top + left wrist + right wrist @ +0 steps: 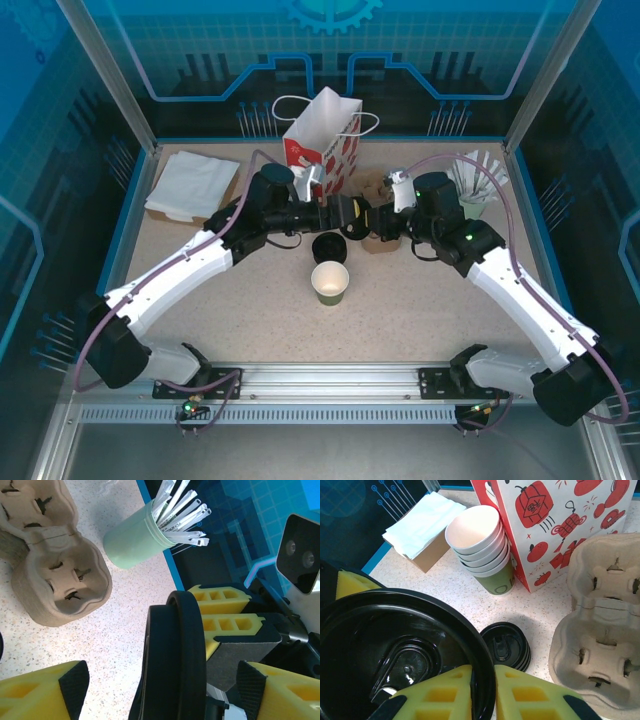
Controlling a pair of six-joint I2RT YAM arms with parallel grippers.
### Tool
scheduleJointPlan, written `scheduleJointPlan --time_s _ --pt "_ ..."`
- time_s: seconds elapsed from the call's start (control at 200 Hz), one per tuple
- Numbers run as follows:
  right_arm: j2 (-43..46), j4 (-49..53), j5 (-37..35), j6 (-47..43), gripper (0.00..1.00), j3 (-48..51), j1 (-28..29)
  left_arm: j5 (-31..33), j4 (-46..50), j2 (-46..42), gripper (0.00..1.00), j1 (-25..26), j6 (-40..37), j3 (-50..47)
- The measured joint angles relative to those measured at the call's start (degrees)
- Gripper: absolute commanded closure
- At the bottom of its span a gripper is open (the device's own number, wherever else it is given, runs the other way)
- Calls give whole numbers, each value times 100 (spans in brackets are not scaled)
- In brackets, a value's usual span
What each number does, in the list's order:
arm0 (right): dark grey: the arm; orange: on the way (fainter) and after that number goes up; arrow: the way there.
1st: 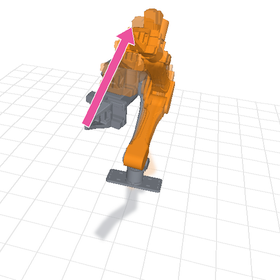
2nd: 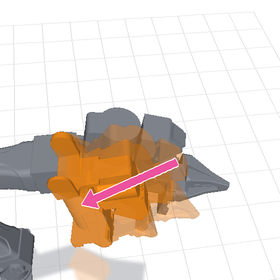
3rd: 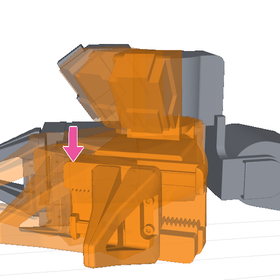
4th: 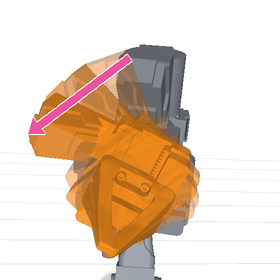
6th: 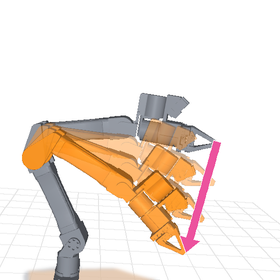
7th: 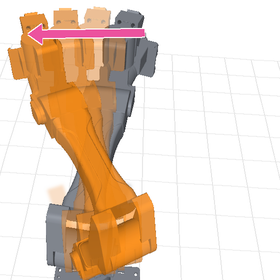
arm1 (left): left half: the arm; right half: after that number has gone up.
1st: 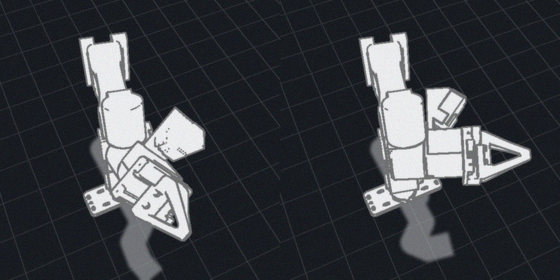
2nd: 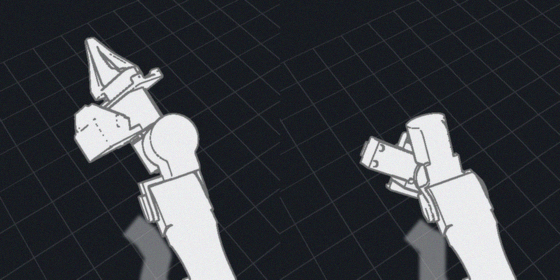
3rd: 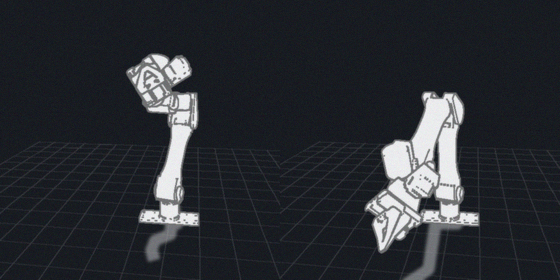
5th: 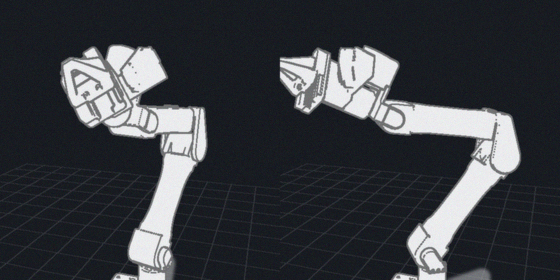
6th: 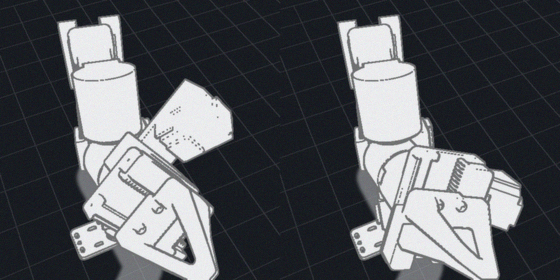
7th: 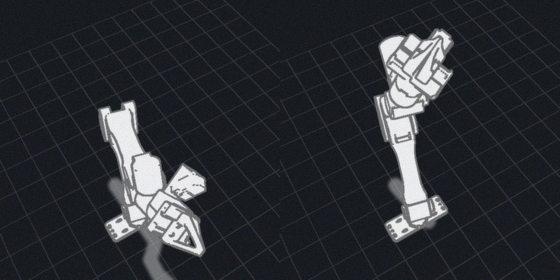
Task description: Pack the takeout coffee
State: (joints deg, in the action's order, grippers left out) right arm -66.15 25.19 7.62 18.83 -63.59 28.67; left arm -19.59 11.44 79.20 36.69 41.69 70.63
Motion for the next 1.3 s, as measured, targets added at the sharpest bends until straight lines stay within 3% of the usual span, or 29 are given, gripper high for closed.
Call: scheduleJointPlan --time_s 0.5,0.68,0.82,1.056,1.201,1.301 --pt "-46 -2 35 44 83 2 -2 48 177 42 68 39 -39 129" --pt "-109 11 33 63 82 0 -13 339 472 74 80 151 -254 273" --pt "-166 90 37 85 77 -37 -22 780 809 151 84 337 -487 487" --pt "-323 691 332 507 49 -621 -269 2031 1231 203 94 800 -1029 660" --pt "-278 938 813 1388 41 -1005 -717 3084 1338 240 94 1104 -1381 658" --pt "-83 662 1294 2645 43 -826 -960 3604 1294 240 94 1241 -1591 621"
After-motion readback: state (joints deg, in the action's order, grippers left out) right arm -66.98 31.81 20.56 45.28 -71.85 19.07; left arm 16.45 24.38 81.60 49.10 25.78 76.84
